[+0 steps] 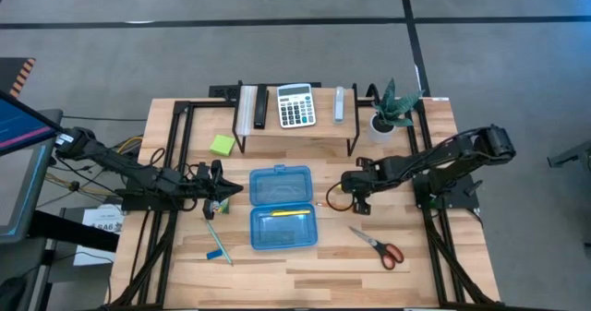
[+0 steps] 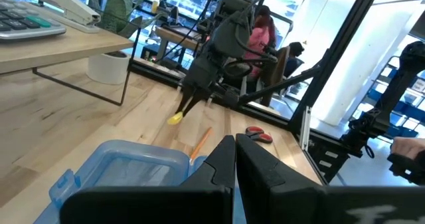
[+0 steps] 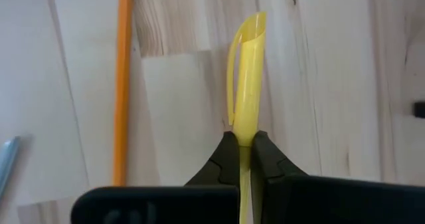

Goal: Pack school essentials
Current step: Put the yellow pen into the blue supply box

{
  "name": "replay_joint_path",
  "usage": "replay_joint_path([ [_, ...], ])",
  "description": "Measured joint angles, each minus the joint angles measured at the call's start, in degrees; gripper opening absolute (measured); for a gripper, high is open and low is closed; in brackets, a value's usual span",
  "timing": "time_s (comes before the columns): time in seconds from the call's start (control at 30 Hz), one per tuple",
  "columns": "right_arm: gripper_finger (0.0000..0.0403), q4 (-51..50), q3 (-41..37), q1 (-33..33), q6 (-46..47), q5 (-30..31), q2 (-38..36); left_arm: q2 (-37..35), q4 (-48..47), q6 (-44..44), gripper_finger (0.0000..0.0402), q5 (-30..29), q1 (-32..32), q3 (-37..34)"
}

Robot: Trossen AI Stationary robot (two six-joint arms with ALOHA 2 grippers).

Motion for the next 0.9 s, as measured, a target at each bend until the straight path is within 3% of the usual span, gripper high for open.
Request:
replay_joint_path([
  [0.27, 0.0005, 1.7, 3.13, 0.35, -0.28, -0.09, -0.04, 0.0, 0.0, 0.0, 0.0, 0.0, 0.02, 0.0],
  [0.6, 0.0004, 18.88, 9.25, 5.32, -1.05, -3.24, 1.77, 0.0, 0.01, 0.0, 0.0, -0.35, 0.0, 0.0],
  [0.73, 0.0001, 21.44, 14.23, 7.63, -2.61, -3.41, 7.02, 0.0, 0.29, 0.0, 0.0, -0.35, 0.02, 0.0],
  [0.9, 0.0002, 17.73, 22.63, 9.16, -5.96, -3.41, 16.07, 0.02, 0.28, 0.0, 0.0, -0.26, 0.0, 0.0],
])
